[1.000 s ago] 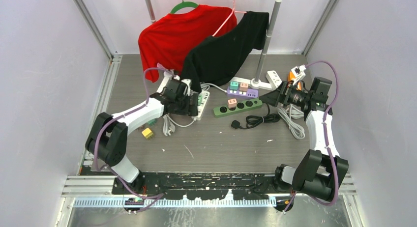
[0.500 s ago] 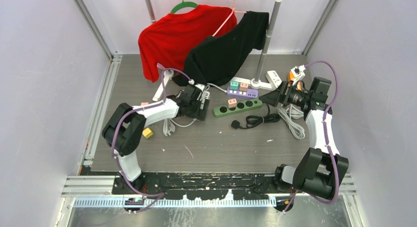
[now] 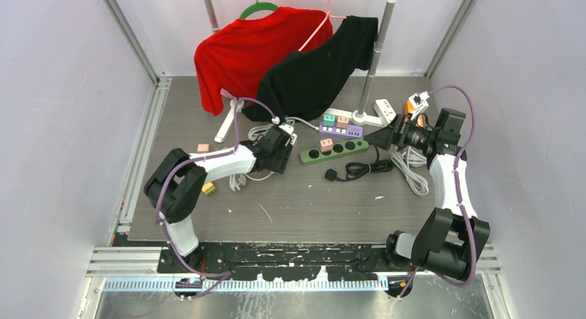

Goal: Pull the plug off the socket
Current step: Move the socket to the center of the board.

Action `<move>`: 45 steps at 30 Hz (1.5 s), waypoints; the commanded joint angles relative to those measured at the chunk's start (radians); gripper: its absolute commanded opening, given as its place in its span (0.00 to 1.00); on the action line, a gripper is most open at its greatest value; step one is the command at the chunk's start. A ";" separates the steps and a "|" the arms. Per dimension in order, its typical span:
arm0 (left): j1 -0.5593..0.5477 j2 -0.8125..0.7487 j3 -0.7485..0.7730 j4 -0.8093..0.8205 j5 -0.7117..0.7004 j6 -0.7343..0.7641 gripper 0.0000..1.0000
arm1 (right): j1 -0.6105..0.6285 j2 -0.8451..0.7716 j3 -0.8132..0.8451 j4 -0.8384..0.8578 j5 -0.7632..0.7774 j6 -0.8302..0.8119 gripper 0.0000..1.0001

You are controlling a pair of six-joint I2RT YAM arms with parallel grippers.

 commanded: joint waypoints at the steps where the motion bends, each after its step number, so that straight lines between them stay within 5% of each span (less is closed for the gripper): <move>1: -0.080 -0.183 -0.102 0.015 -0.060 0.050 0.00 | 0.000 -0.011 0.029 0.003 -0.024 -0.016 1.00; 8: -0.224 -0.449 -0.385 0.133 0.028 0.090 0.00 | 0.002 -0.012 0.028 0.001 -0.045 -0.019 1.00; 16: -0.295 -0.630 -0.656 0.465 0.327 0.196 0.00 | 0.062 -0.018 0.022 -0.094 -0.079 -0.169 1.00; 20: -0.348 -0.568 -0.652 0.528 0.424 0.282 0.00 | 0.123 -0.036 0.026 -0.305 -0.136 -0.508 1.00; 25: -0.370 -0.439 -0.599 0.579 0.467 0.332 0.00 | 0.195 -0.033 -0.001 -0.705 -0.197 -1.207 1.00; 28: -0.369 -0.366 -0.550 0.603 0.472 0.361 0.03 | 0.254 -0.034 -0.022 -0.723 -0.117 -1.321 1.00; 36: -0.371 -0.228 -0.461 0.673 0.417 0.341 0.34 | 0.434 0.017 -0.071 -0.753 0.073 -1.556 0.97; 43: -0.371 -0.308 -0.541 0.772 0.375 0.314 0.70 | 0.562 0.082 -0.087 -0.702 0.182 -1.581 0.86; 45: -0.371 -0.337 -0.560 0.775 0.375 0.315 0.74 | 0.580 0.087 -0.090 -0.676 0.196 -1.561 0.83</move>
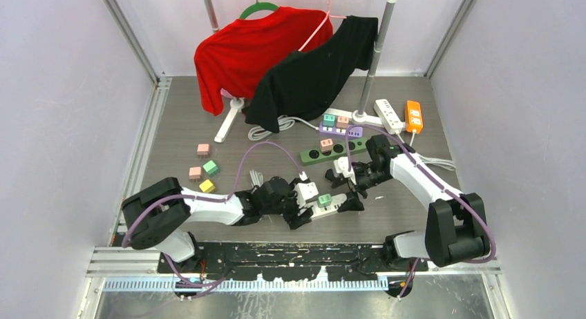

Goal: Pull the plug off the socket
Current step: Move the socket to the center of the board.

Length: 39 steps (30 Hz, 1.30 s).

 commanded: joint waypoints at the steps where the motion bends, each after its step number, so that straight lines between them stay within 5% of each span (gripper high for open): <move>1: -0.004 -0.106 -0.036 0.118 -0.018 -0.007 0.74 | 0.044 0.007 -0.005 0.052 0.056 -0.023 0.83; 6: -0.004 -0.187 -0.090 0.129 -0.029 -0.023 0.75 | 0.081 0.014 -0.005 0.093 0.076 0.042 0.79; 12: -0.003 -0.339 -0.201 0.222 -0.165 -0.068 0.98 | 0.150 0.025 -0.010 0.192 0.145 0.145 0.72; 17: 0.002 -0.393 -0.269 0.296 -0.171 -0.073 1.00 | 0.186 0.027 -0.013 0.215 0.179 0.161 0.70; 27: 0.001 -0.306 -0.319 0.478 -0.064 0.043 1.00 | 0.274 0.041 -0.009 0.271 0.261 0.223 0.59; 39: 0.001 -0.012 -0.228 0.575 -0.001 0.074 0.98 | 0.301 0.046 -0.001 0.267 0.278 0.223 0.45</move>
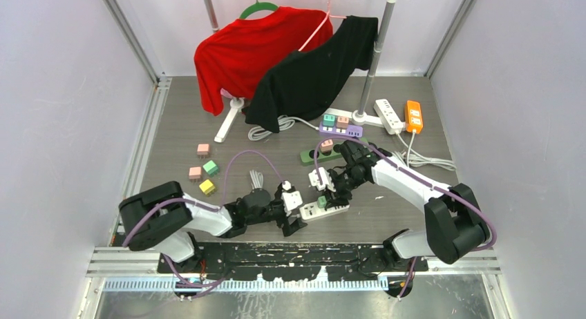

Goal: Pull the plug off the socket
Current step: Move the socket to the center of the board, then remove the plug from the socket.

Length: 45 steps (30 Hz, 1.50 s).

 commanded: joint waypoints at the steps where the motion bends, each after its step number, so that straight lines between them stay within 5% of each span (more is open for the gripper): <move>1: 0.000 0.083 0.055 0.166 0.029 0.024 0.98 | 0.007 -0.003 0.013 0.002 0.001 0.007 0.43; 8: 0.000 0.178 0.105 0.171 0.023 0.012 0.89 | 0.007 -0.002 0.013 -0.007 -0.008 0.000 0.36; 15: 0.002 0.229 0.119 0.185 0.024 -0.026 0.52 | 0.007 0.005 0.021 -0.030 -0.024 -0.015 0.26; 20: 0.012 0.238 0.097 0.202 0.026 -0.032 0.12 | -0.017 0.001 0.039 -0.078 -0.023 -0.053 0.16; 23: 0.023 0.244 0.075 0.226 0.026 -0.039 0.01 | -0.055 -0.013 0.038 -0.117 -0.051 -0.098 0.11; 33: 0.039 0.288 0.050 0.287 0.012 -0.036 0.00 | -0.061 -0.002 0.031 -0.173 -0.095 -0.166 0.03; 45: 0.040 0.297 0.068 0.253 0.030 -0.038 0.00 | 0.017 0.026 0.051 0.010 -0.035 0.109 0.01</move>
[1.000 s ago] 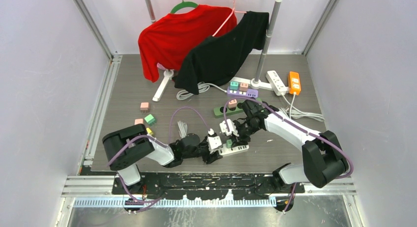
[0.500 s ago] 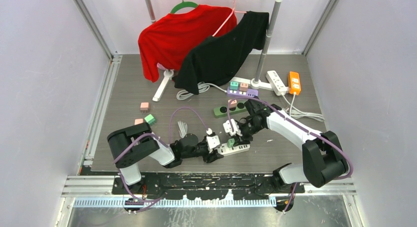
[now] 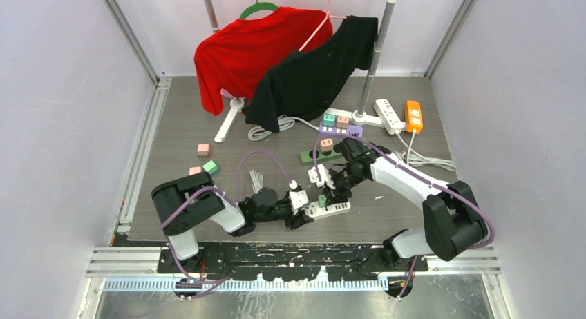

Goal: Pull the plug off the socket
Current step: Remove the plug from the socket.

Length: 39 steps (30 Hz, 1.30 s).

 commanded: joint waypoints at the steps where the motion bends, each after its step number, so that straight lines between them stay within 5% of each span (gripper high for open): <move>1: 0.018 0.022 0.000 0.007 -0.047 0.003 0.00 | 0.015 0.002 0.026 0.022 -0.027 0.105 0.01; 15: 0.022 0.013 -0.014 0.019 -0.051 0.000 0.00 | -0.084 -0.017 0.032 -0.247 -0.100 -0.232 0.01; 29: 0.023 0.017 0.001 -0.007 -0.045 0.002 0.00 | -0.032 -0.011 0.044 -0.005 -0.088 0.113 0.01; 39: 0.027 0.018 -0.013 0.019 -0.045 -0.003 0.00 | -0.103 -0.022 0.042 -0.205 -0.106 -0.142 0.01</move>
